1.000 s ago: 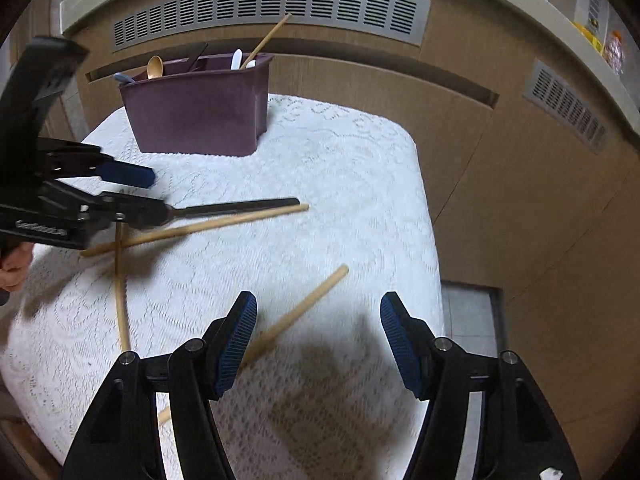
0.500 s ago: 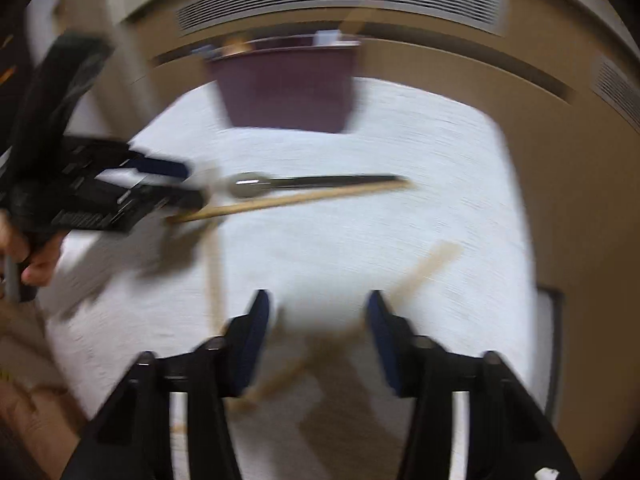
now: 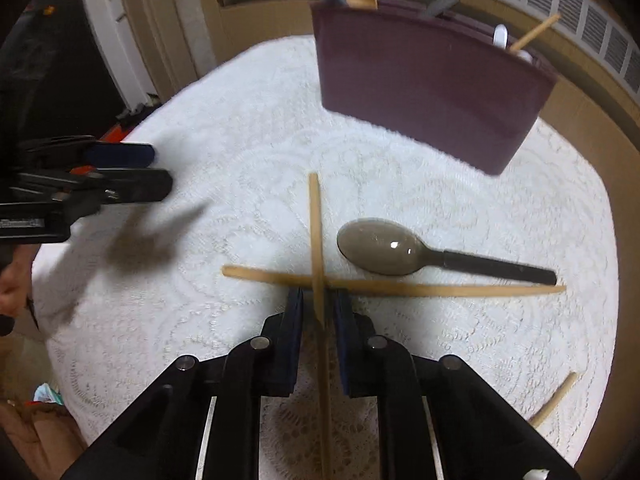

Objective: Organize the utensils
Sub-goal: 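Grasp the black-handled metal spoon with the left tool while the right tool lifts the chopstick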

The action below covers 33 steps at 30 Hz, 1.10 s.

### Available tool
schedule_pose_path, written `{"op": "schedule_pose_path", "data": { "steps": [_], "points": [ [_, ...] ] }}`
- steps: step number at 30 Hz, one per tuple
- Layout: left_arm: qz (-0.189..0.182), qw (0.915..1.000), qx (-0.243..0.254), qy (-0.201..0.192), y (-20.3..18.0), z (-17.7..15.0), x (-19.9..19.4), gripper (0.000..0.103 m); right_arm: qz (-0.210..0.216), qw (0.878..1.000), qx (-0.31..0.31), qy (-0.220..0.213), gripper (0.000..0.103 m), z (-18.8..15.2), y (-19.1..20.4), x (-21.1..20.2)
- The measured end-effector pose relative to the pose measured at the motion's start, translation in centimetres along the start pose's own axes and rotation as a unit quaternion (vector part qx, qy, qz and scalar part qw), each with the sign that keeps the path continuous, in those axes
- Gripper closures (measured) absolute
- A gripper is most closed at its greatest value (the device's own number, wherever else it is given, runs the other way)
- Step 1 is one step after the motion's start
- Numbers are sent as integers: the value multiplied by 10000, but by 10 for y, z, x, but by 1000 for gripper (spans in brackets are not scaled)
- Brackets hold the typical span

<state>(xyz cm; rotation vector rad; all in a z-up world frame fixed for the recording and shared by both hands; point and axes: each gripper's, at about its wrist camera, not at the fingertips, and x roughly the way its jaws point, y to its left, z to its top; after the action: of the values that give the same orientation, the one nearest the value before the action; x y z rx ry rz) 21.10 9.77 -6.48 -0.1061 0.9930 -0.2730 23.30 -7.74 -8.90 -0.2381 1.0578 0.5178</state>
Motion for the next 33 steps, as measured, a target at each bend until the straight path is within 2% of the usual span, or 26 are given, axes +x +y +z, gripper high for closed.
{"op": "schedule_pose_path", "data": {
  "steps": [3,7,10,12,15,17,19,22,25,28,30,33],
  "points": [
    [-217,9998,42,5,-3,3,2,45,1,9999,160,-37,98,0,-5,-8],
    [-629,9963,593,-31,-30,9,2,45,-138,9976,526,-422,98,-10,-25,-41],
    [-962,9888,1144,48,-63,18,10,45,-321,9919,1042,-654,98,-28,-55,-68],
    [-1052,9821,1559,105,-86,24,17,45,-491,9873,1323,-726,98,-40,-72,-78],
    [-1052,9682,2264,172,-125,33,31,50,-564,9807,1721,-732,98,-59,-93,-87],
    [-1027,9602,2586,238,-149,40,42,69,-644,9775,1878,-717,98,-73,-101,-89],
    [-1049,9529,2815,416,-169,48,54,76,-683,9757,1960,-706,98,-84,-107,-90],
    [-918,9437,3104,689,-192,55,74,79,-606,9734,2084,-734,98,-99,-114,-95],
    [-556,9320,3459,931,-208,63,95,82,-543,9711,2173,-825,98,-105,-116,-96],
    [-519,9243,3557,1285,-212,65,109,82,-487,9706,2187,-883,98,-109,-117,-99],
    [-522,9197,3599,1478,-215,67,117,82,-444,9705,2196,-895,98,-110,-118,-98],
    [-342,9210,3585,1485,-218,74,125,82,-386,9693,2248,-915,98,-114,-122,-96]
  ]
}}
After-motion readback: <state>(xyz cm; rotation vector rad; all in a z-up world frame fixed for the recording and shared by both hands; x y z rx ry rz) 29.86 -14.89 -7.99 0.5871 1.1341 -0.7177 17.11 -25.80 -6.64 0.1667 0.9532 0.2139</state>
